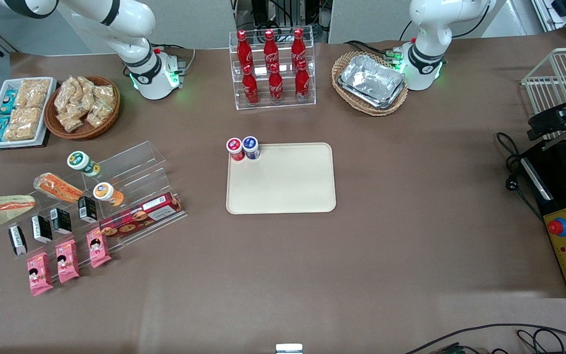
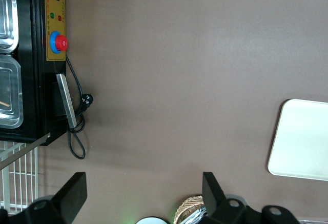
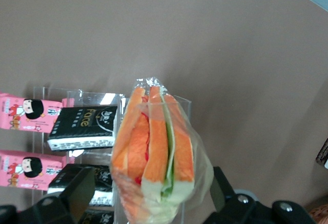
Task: Place sandwich on tray
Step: 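Lower the right gripper and grasp the wrapped triangle sandwich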
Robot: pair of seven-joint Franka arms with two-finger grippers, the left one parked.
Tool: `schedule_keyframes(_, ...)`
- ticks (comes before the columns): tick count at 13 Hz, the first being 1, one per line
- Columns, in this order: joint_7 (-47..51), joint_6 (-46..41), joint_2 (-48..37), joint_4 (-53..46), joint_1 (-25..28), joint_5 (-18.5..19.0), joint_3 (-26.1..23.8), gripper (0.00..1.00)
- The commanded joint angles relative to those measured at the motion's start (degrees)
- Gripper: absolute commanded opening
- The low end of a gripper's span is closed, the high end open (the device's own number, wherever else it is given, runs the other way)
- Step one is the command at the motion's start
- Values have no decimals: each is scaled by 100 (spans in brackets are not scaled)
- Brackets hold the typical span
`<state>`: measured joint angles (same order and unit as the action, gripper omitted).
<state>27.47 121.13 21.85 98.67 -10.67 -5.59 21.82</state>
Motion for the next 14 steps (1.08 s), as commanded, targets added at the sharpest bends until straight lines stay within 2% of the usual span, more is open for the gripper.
schedule_keyframes(1,-233,60,153,-129,-32,-144,33,100)
schedule_keyframes(2,-294,60,170,-129,-32,-144,33,100)
schedule_keyframes(3,-469,60,170,-129,-41,-144,42,94)
schedule_keyframes(4,-784,60,170,-137,-58,-135,59,73)
schedule_keyframes(6,-1269,25,197,-216,-129,-126,59,49)
schedule_keyframes(8,-1489,-71,249,-400,-129,-82,59,46)
schedule_keyframes(12,-2131,-168,285,-568,-208,-82,68,20)
schedule_keyframes(14,-2281,-693,407,-1101,-208,-74,68,19)
